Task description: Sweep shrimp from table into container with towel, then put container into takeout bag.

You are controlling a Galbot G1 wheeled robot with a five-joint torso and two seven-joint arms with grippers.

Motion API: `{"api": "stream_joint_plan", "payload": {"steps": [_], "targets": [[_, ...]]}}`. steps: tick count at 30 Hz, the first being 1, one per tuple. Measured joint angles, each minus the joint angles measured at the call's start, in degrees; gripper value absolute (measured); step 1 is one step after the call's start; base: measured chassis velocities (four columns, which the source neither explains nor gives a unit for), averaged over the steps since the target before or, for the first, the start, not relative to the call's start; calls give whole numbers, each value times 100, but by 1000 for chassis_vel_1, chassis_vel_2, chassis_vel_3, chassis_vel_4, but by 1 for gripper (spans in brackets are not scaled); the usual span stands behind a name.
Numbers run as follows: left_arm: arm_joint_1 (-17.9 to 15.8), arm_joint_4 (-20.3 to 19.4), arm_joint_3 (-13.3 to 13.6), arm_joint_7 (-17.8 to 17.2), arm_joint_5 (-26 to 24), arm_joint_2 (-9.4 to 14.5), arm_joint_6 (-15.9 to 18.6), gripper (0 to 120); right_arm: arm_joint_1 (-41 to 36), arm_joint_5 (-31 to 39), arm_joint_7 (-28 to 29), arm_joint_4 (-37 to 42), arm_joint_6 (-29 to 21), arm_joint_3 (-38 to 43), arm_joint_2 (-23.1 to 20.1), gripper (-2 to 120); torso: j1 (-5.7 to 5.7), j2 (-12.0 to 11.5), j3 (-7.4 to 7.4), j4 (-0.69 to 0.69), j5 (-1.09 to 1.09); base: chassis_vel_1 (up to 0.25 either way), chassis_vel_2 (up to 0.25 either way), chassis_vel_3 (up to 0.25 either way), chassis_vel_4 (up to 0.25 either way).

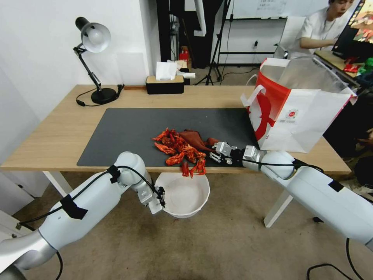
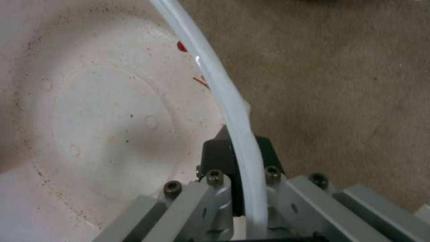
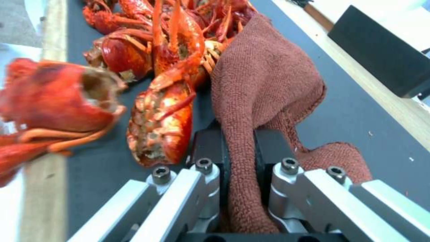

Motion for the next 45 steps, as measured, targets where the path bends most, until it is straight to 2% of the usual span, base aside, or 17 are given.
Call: {"api": "stream_joint_plan", "payload": {"steps": [20, 45], "targets": [[-19, 73, 41, -8, 8, -102, -2, 0, -1272, -75, -48, 910, 35, 937, -372, 8, 2, -1, 0, -1, -1, 0, 0, 0, 0], [47, -11, 35, -15, 38, -90, 1, 0, -2686, -408, -104, 1652, 86, 1948, -521, 8, 1, 0, 0, -1, -1, 0, 0, 0, 0]]}}
